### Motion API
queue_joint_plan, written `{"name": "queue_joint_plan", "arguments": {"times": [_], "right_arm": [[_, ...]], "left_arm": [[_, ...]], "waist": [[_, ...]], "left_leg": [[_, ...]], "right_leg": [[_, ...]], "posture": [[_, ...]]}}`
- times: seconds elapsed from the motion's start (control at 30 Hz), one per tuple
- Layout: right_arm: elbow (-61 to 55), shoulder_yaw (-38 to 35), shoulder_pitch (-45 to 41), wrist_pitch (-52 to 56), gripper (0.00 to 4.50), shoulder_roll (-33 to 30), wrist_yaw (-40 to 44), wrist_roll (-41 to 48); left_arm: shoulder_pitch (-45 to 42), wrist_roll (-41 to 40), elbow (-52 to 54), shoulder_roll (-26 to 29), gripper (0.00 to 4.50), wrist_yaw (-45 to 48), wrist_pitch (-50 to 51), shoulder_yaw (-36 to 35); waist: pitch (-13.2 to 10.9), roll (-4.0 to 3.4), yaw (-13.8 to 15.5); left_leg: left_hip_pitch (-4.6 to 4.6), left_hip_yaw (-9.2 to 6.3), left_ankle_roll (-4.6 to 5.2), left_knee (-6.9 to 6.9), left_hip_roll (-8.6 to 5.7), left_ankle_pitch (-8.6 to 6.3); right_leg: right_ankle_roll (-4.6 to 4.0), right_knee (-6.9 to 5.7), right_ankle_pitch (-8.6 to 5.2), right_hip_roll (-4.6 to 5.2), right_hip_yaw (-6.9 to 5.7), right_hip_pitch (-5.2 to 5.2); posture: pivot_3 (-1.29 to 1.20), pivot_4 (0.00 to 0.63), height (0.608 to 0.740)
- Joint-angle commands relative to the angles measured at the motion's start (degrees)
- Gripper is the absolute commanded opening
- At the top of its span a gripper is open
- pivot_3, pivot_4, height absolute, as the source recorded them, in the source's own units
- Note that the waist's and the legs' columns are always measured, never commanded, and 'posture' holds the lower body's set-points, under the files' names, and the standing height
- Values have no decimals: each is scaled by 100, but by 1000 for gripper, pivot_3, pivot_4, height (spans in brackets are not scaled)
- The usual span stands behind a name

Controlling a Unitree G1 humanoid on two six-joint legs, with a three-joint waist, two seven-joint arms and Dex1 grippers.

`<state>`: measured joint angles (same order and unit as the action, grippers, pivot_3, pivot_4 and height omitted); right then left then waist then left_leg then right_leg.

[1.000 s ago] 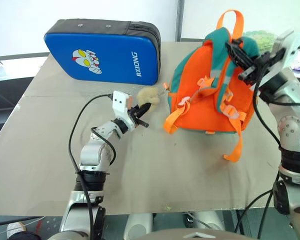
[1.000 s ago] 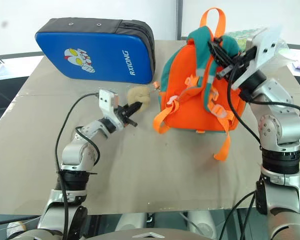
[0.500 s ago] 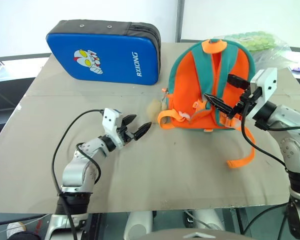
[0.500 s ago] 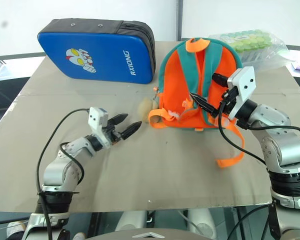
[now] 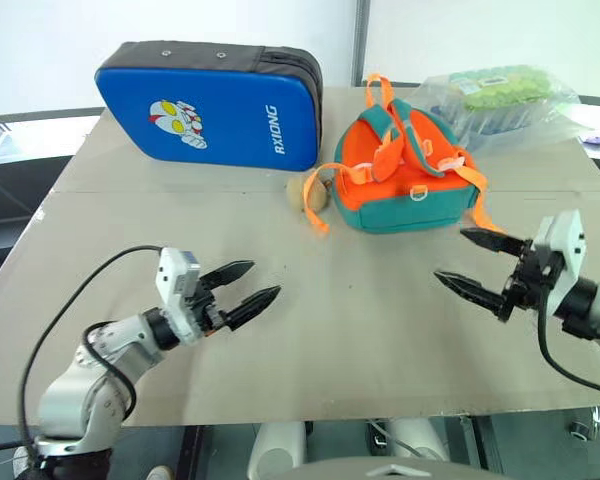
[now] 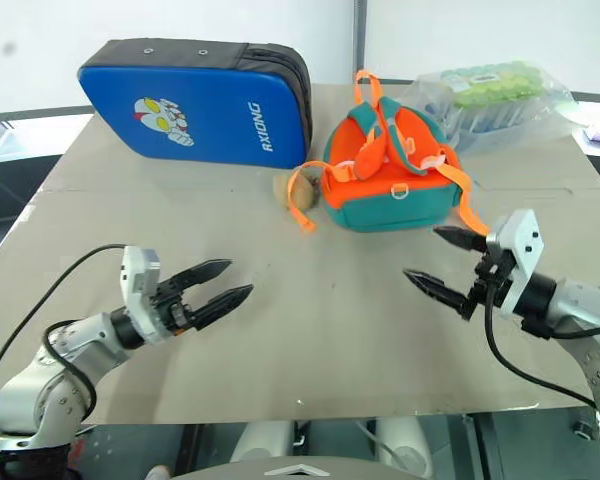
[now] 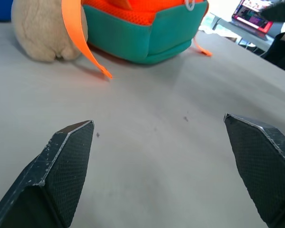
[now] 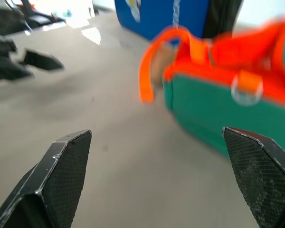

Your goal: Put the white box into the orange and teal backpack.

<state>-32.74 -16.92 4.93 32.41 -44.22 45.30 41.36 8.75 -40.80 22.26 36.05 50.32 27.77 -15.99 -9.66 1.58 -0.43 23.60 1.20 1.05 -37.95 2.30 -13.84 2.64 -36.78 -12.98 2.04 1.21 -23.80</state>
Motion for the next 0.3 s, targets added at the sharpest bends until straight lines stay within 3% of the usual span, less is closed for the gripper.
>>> {"name": "queue_joint_plan", "arguments": {"times": [0.03,0.3], "right_arm": [[277,-281,387,-502,4350,-119,180,-553],[899,-557,1004,-987,4350,-302,591,-1069]], "left_arm": [[428,42,354,134,4500,142,-181,-247],[1128,-30,370,269,4500,24,-104,-920]], "waist": [[1,2,-16],[1,2,-9]], "left_leg": [[-2,2,0,-4,1,0],[2,3,0,-9,3,-1]], "right_leg": [[3,0,-2,0,1,3],[2,1,-3,4,2,0]], "posture": [[0,150,740],[0,150,740]]}}
